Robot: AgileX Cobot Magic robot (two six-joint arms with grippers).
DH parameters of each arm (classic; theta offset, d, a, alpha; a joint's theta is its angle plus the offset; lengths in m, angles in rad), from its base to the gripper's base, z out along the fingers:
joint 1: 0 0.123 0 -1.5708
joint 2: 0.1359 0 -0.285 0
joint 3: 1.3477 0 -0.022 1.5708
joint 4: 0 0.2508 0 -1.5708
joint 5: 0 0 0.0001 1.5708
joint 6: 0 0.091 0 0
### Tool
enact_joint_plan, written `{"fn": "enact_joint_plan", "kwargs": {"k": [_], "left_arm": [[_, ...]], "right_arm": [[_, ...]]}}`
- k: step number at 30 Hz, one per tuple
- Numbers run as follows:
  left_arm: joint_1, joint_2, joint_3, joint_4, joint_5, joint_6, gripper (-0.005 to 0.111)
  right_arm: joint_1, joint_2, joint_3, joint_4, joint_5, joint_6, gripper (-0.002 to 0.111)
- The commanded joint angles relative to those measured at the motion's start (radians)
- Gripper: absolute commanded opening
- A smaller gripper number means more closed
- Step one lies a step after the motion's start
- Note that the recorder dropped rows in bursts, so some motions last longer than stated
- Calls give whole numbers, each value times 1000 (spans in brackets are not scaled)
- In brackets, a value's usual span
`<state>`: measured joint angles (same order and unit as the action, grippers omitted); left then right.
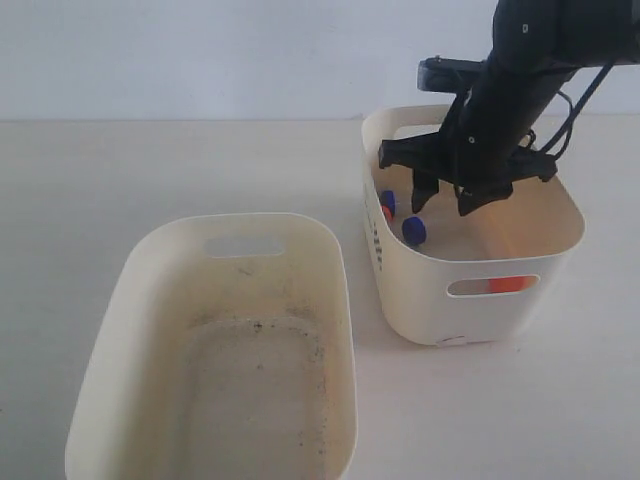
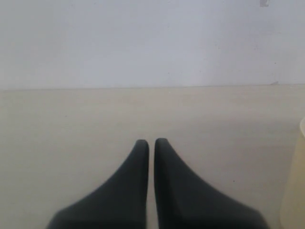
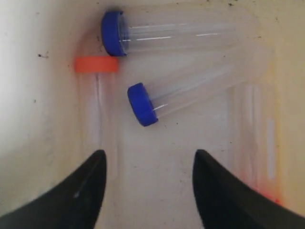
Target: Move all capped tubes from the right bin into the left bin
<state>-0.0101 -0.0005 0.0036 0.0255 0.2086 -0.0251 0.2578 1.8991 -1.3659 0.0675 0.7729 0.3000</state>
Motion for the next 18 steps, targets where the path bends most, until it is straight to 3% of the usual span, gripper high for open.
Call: {"fn": "enact_joint_plan", "kwargs": {"k": [1,18], "left_arm": [[0,0,-4,-6,-6,-10,4],[0,0,-4,-6,-6,-10,4]], "right_arm": [[2,-2,-10,6,-33,23,78],[2,129,-10,3,-44,68,79]]}}
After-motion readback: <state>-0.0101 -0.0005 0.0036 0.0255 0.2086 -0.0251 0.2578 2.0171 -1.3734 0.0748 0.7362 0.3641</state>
